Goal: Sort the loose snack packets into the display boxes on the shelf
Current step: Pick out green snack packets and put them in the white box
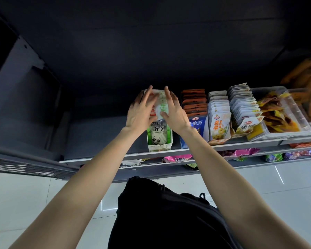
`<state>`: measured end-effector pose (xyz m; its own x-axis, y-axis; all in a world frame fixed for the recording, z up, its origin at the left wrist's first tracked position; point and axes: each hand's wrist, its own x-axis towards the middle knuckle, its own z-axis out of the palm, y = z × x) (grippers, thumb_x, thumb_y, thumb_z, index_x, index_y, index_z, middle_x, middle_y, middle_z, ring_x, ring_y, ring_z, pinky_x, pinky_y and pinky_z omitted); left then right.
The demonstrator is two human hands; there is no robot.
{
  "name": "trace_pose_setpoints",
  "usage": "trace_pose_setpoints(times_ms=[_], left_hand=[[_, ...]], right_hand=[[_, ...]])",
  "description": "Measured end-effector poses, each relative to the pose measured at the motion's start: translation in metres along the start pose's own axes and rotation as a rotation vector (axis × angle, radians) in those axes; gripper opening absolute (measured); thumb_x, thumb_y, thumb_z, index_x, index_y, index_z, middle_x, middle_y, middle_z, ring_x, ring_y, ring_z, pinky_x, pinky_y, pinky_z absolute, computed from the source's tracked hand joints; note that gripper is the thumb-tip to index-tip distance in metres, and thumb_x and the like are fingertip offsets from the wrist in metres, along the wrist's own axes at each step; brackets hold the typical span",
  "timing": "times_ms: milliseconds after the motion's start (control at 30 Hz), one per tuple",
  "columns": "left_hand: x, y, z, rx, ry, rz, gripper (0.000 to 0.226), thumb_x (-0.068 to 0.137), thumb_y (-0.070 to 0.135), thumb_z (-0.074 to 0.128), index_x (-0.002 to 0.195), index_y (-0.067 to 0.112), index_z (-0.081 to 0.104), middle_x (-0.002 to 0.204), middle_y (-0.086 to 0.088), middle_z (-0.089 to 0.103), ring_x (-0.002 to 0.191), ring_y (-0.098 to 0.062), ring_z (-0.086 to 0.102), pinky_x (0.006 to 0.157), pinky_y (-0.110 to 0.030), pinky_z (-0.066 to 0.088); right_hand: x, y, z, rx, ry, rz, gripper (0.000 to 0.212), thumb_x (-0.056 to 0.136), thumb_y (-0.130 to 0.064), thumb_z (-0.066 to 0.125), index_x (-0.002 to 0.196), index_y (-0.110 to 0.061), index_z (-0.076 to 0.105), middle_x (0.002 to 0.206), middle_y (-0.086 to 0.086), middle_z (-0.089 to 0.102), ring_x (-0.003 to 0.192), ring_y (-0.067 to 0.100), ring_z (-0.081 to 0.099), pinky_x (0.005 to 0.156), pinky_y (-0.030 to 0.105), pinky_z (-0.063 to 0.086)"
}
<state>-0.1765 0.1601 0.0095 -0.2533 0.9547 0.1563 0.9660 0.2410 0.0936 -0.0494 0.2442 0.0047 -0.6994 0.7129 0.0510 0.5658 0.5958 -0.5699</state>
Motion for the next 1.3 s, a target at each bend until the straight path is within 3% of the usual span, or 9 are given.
trace_pose_setpoints(times_ms=[133, 267, 367, 433, 567, 733, 1133, 1300], left_hand=[[-0.012, -0.001, 0.003, -0.203, 0.033, -0.029, 0.090, 0.076, 0.032, 0.076, 0.148, 0.022, 0.024, 0.158, -0.008, 0.008, 0.136, -0.035, 0.029, 0.092, -0.045, 0.050], [-0.025, 0.001, 0.003, -0.566, 0.038, -0.328, 0.090, 0.081, 0.032, 0.071, 0.150, 0.023, 0.014, 0.156, -0.006, 0.015, 0.140, -0.025, 0.026, 0.098, -0.042, 0.043], [-0.032, 0.005, 0.001, -0.852, -0.163, -0.590, 0.088, 0.085, 0.029, 0.067, 0.151, 0.024, 0.008, 0.152, -0.004, 0.031, 0.135, -0.024, 0.036, 0.107, -0.044, 0.034], [-0.035, 0.012, 0.001, -0.926, -0.291, -0.608, 0.085, 0.088, 0.020, 0.063, 0.150, 0.030, 0.007, 0.148, -0.001, 0.038, 0.133, -0.025, 0.039, 0.104, -0.041, 0.034], [-0.034, 0.021, 0.003, -0.832, -0.269, -0.566, 0.080, 0.090, 0.010, 0.057, 0.149, 0.038, 0.009, 0.139, 0.001, 0.049, 0.123, -0.026, 0.050, 0.092, -0.040, 0.043], [-0.029, 0.033, 0.001, -0.824, -0.269, -0.539, 0.076, 0.092, 0.004, 0.047, 0.148, 0.037, 0.008, 0.137, -0.003, 0.051, 0.118, -0.028, 0.053, 0.085, -0.040, 0.049], [-0.028, 0.056, 0.001, -0.734, -0.286, -0.537, 0.076, 0.093, 0.006, 0.047, 0.150, 0.033, 0.005, 0.138, -0.003, 0.050, 0.118, -0.029, 0.053, 0.087, -0.042, 0.049], [-0.034, 0.058, -0.007, -0.723, -0.234, -0.639, 0.073, 0.093, 0.017, 0.055, 0.150, 0.024, 0.010, 0.141, -0.005, 0.048, 0.119, -0.027, 0.053, 0.090, -0.037, 0.044]], right_hand=[[-0.012, -0.002, 0.004, 0.033, 0.028, 0.028, 0.093, 0.086, -0.007, 0.063, 0.151, -0.023, -0.002, 0.149, 0.017, 0.029, 0.103, 0.036, 0.060, 0.075, 0.044, 0.055], [-0.024, -0.003, 0.004, 0.073, 0.027, 0.056, 0.089, 0.087, -0.006, 0.059, 0.151, -0.022, 0.000, 0.140, 0.018, 0.039, 0.099, 0.032, 0.060, 0.073, 0.044, 0.056], [-0.033, -0.004, 0.005, 0.078, 0.018, 0.135, 0.085, 0.089, -0.007, 0.057, 0.151, -0.023, 0.002, 0.131, 0.017, 0.047, 0.090, 0.030, 0.063, 0.068, 0.043, 0.056], [-0.040, -0.006, 0.005, 0.039, 0.007, 0.214, 0.082, 0.090, -0.009, 0.057, 0.151, -0.021, 0.003, 0.123, 0.016, 0.053, 0.088, 0.030, 0.063, 0.068, 0.042, 0.056], [-0.057, -0.008, 0.006, -0.050, -0.022, 0.298, 0.073, 0.092, -0.008, 0.055, 0.150, -0.014, 0.011, 0.112, 0.015, 0.062, 0.085, 0.028, 0.064, 0.068, 0.037, 0.053], [-0.071, -0.008, -0.004, -0.169, -0.070, 0.297, 0.069, 0.088, 0.004, 0.051, 0.148, -0.011, 0.020, 0.123, 0.017, 0.056, 0.097, 0.030, 0.063, 0.075, 0.035, 0.052], [-0.084, -0.001, -0.019, -0.156, -0.085, 0.272, 0.070, 0.083, 0.015, 0.045, 0.146, -0.010, 0.028, 0.129, 0.014, 0.052, 0.097, 0.031, 0.062, 0.076, 0.035, 0.051], [-0.090, -0.002, -0.023, -0.074, -0.029, 0.234, 0.053, 0.091, -0.001, 0.050, 0.142, -0.008, 0.037, 0.138, 0.011, 0.047, 0.103, 0.030, 0.061, 0.080, 0.035, 0.050]])
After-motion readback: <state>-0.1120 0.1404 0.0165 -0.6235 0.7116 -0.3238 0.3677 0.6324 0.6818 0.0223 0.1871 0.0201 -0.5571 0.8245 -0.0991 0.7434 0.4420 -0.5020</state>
